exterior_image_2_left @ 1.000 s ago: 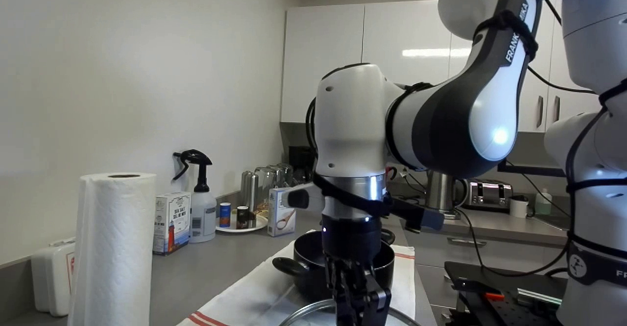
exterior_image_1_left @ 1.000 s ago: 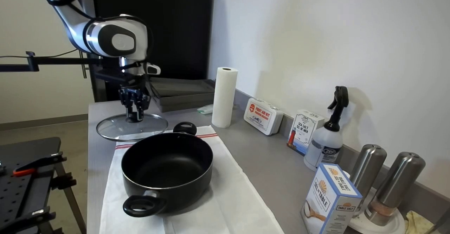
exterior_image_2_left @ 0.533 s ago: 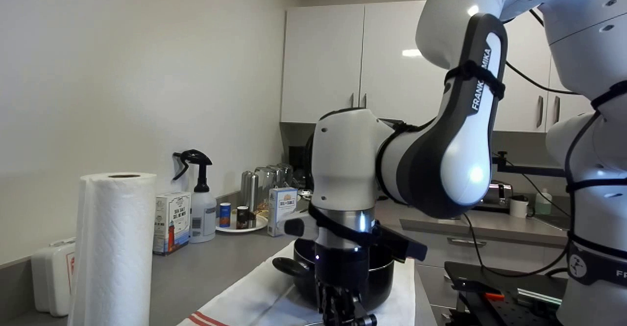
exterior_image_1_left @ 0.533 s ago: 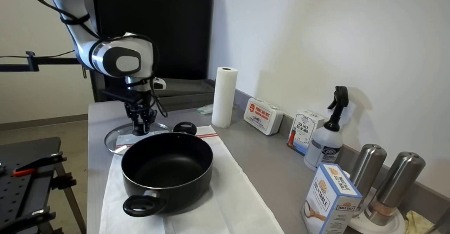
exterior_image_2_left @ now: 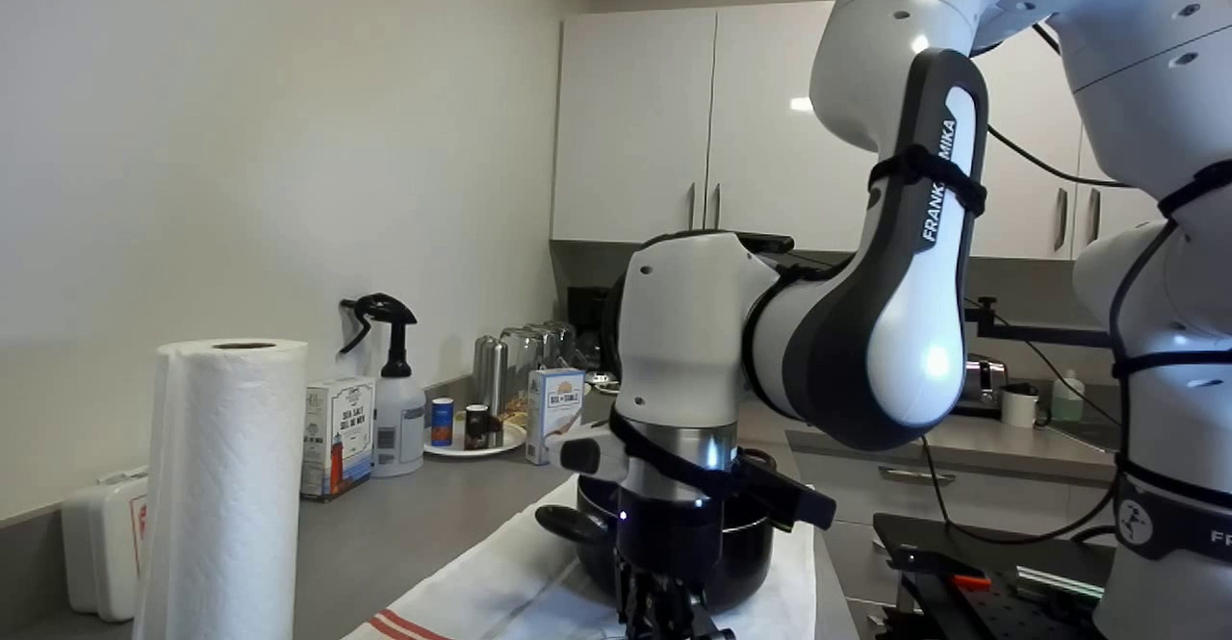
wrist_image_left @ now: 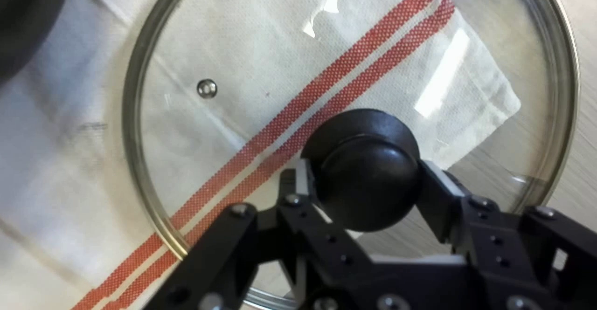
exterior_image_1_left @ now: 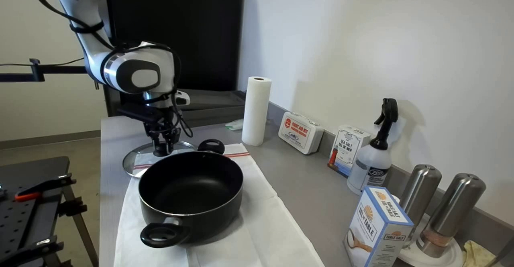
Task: Remove the glass lid from the black pot.
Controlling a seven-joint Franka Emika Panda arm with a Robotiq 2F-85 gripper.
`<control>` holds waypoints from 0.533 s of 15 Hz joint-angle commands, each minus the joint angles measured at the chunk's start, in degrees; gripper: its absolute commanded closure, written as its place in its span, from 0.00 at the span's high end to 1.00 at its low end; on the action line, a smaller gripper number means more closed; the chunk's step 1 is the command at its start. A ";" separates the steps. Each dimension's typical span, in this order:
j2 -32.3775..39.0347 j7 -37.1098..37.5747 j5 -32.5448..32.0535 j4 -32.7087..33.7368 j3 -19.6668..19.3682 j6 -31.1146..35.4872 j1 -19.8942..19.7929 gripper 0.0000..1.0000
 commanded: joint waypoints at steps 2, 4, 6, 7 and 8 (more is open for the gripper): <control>-0.85 -2.17 -0.41 -0.97 0.27 -0.13 -0.21 0.95; -2.89 -3.13 0.12 -1.92 1.10 -0.70 -0.69 1.00; -5.34 -4.34 0.81 -2.85 2.20 -1.49 -1.33 1.00; -6.47 -4.90 1.19 -3.21 2.76 -1.74 -1.64 1.00; -7.63 -5.57 1.64 -3.51 3.37 -1.97 -2.00 1.00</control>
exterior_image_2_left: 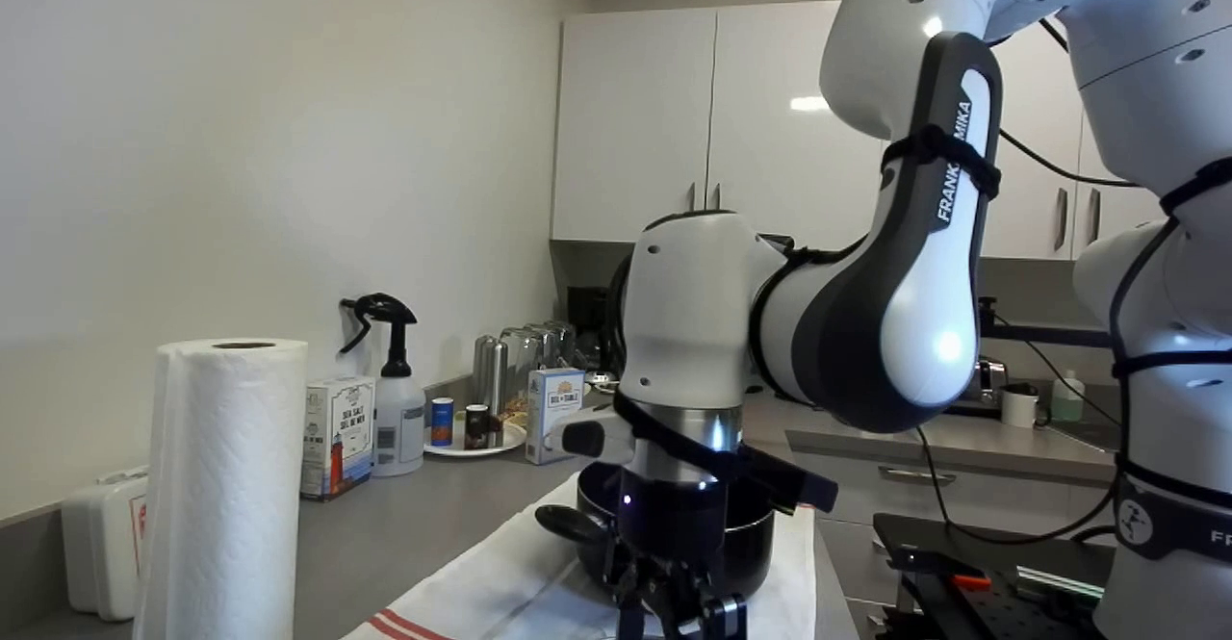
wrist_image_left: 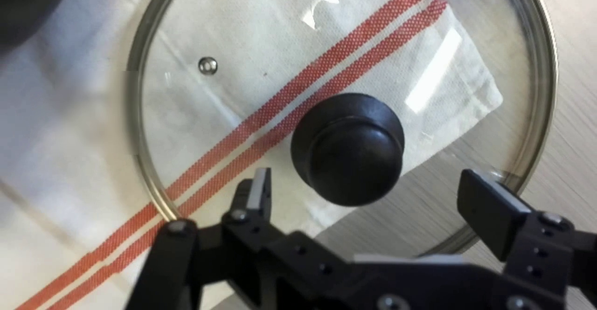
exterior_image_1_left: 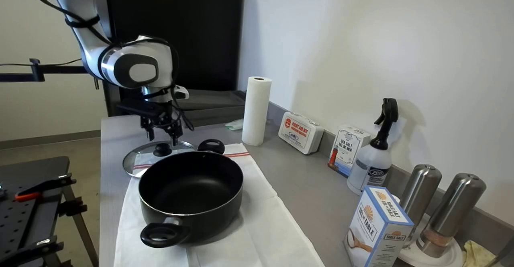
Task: Remove the glass lid from the black pot.
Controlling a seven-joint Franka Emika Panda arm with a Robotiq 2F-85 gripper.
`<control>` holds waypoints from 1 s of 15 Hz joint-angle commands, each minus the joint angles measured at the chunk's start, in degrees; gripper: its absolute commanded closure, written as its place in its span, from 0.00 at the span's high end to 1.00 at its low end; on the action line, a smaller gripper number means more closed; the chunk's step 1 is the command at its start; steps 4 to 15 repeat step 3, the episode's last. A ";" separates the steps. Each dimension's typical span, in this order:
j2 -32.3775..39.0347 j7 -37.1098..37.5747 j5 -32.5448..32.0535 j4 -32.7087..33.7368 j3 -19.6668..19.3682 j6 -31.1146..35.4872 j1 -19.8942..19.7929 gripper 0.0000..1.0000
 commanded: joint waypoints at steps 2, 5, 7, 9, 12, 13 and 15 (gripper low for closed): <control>-8.26 -3.41 2.04 -3.53 2.75 -2.01 -1.72 1.00; -9.54 -4.59 3.33 -3.96 3.60 -2.50 -2.40 1.00; -9.54 -4.59 3.33 -3.96 3.60 -2.50 -2.40 1.00; -9.54 -4.59 3.33 -3.96 3.60 -2.50 -2.40 1.00; -9.54 -4.59 3.33 -3.96 3.60 -2.50 -2.40 1.00; -9.54 -4.59 3.33 -3.96 3.60 -2.50 -2.40 1.00; -9.54 -4.59 3.33 -3.96 3.60 -2.50 -2.40 1.00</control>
